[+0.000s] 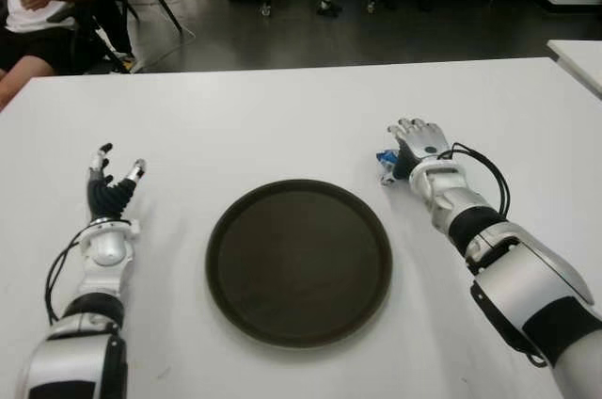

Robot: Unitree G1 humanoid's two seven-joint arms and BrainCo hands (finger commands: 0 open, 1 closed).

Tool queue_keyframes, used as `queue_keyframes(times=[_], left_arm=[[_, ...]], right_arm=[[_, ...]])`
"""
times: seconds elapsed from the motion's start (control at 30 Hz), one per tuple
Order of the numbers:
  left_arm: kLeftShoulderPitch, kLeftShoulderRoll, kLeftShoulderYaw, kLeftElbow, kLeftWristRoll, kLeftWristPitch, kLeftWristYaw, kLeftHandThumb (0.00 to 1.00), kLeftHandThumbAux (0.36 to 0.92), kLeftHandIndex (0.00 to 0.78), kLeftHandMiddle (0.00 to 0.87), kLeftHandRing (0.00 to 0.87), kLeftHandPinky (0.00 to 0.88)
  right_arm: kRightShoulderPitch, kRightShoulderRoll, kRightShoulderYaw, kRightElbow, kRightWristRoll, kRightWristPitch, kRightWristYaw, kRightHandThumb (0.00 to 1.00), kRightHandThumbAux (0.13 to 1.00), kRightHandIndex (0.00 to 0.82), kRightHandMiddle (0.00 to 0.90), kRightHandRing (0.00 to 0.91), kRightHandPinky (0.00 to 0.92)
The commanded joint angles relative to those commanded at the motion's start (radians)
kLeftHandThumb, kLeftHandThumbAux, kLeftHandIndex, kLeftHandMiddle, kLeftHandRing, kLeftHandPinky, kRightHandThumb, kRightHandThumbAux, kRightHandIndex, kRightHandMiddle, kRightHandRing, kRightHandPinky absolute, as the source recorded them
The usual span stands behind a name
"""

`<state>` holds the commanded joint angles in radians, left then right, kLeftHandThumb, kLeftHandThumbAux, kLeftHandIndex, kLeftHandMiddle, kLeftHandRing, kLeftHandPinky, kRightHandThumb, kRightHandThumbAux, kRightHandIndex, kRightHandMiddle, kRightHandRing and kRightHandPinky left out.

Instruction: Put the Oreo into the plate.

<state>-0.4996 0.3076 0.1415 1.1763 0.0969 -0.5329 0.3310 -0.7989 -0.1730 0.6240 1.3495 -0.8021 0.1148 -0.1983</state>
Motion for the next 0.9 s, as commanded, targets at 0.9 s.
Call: queue_keyframes(times=[0.9], left_arm=[[0.015, -0.003, -0.015, -0.031, 0.003, -0.009, -0.002, 0.000, 0.552, 0.000, 0.000, 0.000, 0.000]], right_arm=[[-0.004, -0.014, -0.082, -0.013, 0.111, 0.006, -0.025, 0.000, 0.796, 0.000, 0.000, 0.000, 0.000]])
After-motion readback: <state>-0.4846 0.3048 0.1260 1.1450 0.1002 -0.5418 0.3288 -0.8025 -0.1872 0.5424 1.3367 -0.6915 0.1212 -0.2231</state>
